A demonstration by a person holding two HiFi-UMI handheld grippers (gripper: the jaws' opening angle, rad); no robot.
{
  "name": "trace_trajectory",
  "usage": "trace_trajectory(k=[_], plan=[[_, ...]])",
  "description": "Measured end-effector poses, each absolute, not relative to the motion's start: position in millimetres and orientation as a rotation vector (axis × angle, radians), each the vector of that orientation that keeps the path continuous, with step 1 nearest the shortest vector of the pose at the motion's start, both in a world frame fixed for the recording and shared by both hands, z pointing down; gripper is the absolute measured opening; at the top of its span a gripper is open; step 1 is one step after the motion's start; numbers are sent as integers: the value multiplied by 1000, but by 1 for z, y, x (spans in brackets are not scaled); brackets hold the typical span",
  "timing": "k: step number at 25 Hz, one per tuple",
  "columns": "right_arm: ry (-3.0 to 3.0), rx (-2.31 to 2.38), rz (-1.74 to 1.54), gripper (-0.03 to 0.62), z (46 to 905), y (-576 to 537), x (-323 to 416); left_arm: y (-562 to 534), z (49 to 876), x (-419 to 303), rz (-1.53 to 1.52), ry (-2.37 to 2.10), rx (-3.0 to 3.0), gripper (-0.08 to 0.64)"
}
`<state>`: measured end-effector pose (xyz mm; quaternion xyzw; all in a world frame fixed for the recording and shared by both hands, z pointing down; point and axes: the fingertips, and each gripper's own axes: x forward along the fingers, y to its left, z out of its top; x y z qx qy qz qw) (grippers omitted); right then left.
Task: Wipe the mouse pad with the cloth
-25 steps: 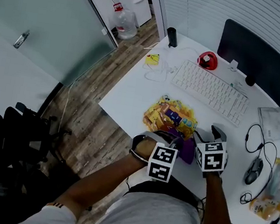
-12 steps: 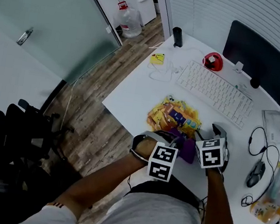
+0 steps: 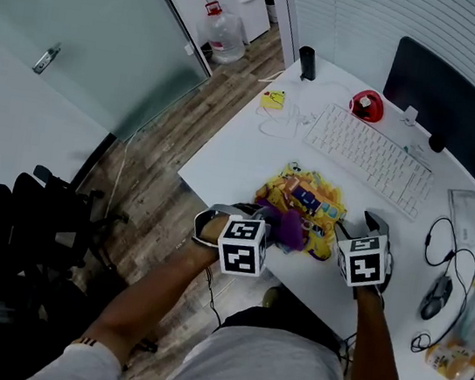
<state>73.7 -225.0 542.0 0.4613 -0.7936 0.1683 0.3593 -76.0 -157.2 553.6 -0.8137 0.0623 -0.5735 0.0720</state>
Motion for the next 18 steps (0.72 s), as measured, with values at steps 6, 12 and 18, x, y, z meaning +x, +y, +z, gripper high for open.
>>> trace_trajectory(k=[6, 12, 18], plan=[[-2043, 1186, 430, 261, 543, -225, 74, -183, 555, -128, -1799, 333, -2492, 83], [-2044, 1184, 428, 261, 543, -225, 74, -207, 554, -170, -1845, 504, -2507, 83], [-2042, 1181, 429, 261, 543, -225, 74, -221, 555, -195, -1867, 659, -2542, 83]])
